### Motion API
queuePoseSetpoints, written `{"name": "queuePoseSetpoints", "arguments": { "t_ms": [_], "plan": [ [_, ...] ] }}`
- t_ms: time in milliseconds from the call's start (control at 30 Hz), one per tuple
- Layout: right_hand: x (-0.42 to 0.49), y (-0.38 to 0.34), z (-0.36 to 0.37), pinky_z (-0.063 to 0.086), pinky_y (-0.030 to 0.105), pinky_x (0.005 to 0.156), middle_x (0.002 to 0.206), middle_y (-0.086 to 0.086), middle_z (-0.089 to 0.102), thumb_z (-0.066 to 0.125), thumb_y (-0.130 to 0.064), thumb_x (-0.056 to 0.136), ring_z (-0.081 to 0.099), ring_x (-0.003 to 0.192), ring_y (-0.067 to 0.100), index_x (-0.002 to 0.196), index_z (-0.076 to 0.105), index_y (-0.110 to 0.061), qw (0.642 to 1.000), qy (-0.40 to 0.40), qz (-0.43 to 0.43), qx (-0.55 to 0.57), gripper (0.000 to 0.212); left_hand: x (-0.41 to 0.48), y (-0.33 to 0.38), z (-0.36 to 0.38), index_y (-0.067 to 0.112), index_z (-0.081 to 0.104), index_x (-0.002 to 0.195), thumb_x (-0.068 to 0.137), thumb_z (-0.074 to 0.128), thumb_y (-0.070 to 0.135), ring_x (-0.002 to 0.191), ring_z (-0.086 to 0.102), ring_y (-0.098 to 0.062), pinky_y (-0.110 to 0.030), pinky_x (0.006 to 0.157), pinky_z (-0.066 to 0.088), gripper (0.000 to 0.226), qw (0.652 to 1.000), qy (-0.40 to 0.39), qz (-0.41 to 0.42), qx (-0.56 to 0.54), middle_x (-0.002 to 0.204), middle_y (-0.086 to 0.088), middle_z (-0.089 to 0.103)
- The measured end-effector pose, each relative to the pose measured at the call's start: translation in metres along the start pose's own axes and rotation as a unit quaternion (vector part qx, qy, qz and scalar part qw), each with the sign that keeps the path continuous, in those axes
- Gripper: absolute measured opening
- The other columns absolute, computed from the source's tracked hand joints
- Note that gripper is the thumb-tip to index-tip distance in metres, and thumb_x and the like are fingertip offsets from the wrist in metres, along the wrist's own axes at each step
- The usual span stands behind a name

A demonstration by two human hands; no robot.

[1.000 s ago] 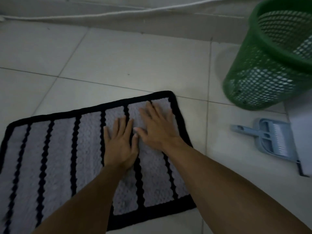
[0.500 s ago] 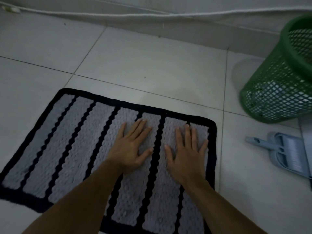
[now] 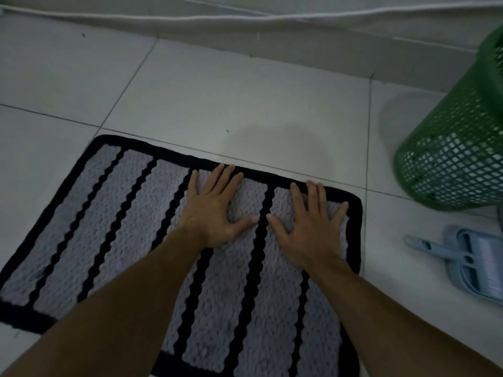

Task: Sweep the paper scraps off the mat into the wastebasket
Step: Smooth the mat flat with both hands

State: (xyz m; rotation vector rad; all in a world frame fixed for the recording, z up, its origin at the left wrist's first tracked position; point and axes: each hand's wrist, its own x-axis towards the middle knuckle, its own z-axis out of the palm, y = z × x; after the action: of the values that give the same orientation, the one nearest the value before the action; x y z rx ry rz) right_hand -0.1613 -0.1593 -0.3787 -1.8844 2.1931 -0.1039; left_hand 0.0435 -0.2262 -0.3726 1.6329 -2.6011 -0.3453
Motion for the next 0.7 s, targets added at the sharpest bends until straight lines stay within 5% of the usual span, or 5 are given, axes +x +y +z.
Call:
{"name": "queuePoseSetpoints", "arguments": {
  "t_ms": [700],
  "plan": [
    [0.013,0.005,-0.007,-0.010,0.067,0.111,0.162,0.004,-0.004,0.014,-0.077,0.088,-0.011,0.148,0.021,0.153,0.000,-0.027,1.000,-0.002,-0.020,0.002,0.083,0.010,0.005,0.000,0.026,0.014,0.147,0.076,0.029,0.082,0.144,-0.006,-0.008,-0.055,0.115,-0.002,0.092,0.999,0.034,-0.010,-0.017,0.158,0.007,0.005]
  ]
}}
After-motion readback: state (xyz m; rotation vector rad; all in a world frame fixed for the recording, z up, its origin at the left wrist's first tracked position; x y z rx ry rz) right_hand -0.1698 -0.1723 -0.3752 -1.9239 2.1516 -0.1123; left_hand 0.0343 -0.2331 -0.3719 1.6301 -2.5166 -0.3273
